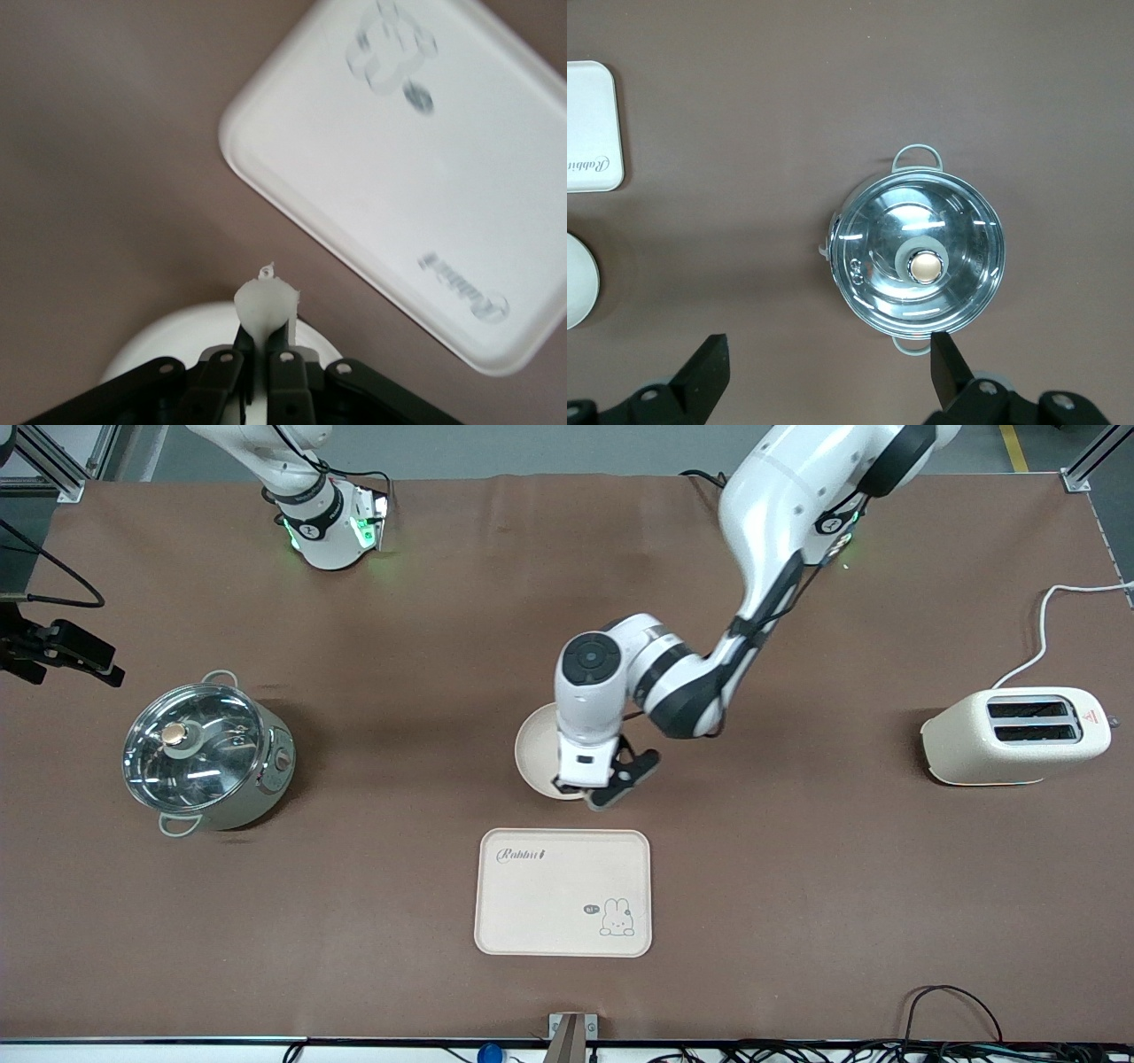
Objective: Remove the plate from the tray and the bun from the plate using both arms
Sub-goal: 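Close the left gripper on the white bun and lift it, then carry the bun with the left gripper toward the toaster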
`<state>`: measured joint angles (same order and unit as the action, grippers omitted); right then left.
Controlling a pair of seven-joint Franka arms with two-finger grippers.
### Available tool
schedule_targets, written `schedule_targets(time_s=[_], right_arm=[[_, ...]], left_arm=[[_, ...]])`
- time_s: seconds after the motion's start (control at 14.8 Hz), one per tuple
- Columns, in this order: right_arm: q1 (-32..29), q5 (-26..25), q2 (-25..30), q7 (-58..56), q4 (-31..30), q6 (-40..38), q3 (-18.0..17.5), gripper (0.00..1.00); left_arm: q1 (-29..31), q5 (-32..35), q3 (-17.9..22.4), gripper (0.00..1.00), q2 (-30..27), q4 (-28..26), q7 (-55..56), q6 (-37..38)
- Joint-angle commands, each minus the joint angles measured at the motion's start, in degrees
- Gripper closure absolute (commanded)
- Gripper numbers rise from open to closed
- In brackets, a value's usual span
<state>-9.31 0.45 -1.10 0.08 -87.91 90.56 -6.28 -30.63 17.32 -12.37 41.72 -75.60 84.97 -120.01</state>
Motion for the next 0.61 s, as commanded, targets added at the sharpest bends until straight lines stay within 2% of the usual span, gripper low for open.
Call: schedule_targets(time_s=[0.0, 0.14, 0.27, 0.54], right_arm=[[-0.18, -1.06, 0.04, 0.45, 0.81, -0.21, -0.32, 0.0], [-0.27, -1.24, 0.04, 0.01, 0.9, -0.29, -0.23, 0.0], [-0.18, -1.24, 0.13, -0.26, 1.52, -0.91, -0.23, 0.0], [-0.1, -1.33, 1.8, -0.52, 1.34, -2.49, -0.14, 0.0]], left_arm=[[7.66, 1.04, -0.2, 0.97, -9.26, -9.96, -9.69, 3.81], [14.78, 1.13, -0.2, 0.97, -12.09, -15.52, -18.05, 3.02], [21.1, 1.13, -0.29, 0.96, -11.06, -16.94, -21.42, 1.19], [27.81, 0.87, -0.64, 0.93, -5.0, -20.98, -21.6, -13.46]])
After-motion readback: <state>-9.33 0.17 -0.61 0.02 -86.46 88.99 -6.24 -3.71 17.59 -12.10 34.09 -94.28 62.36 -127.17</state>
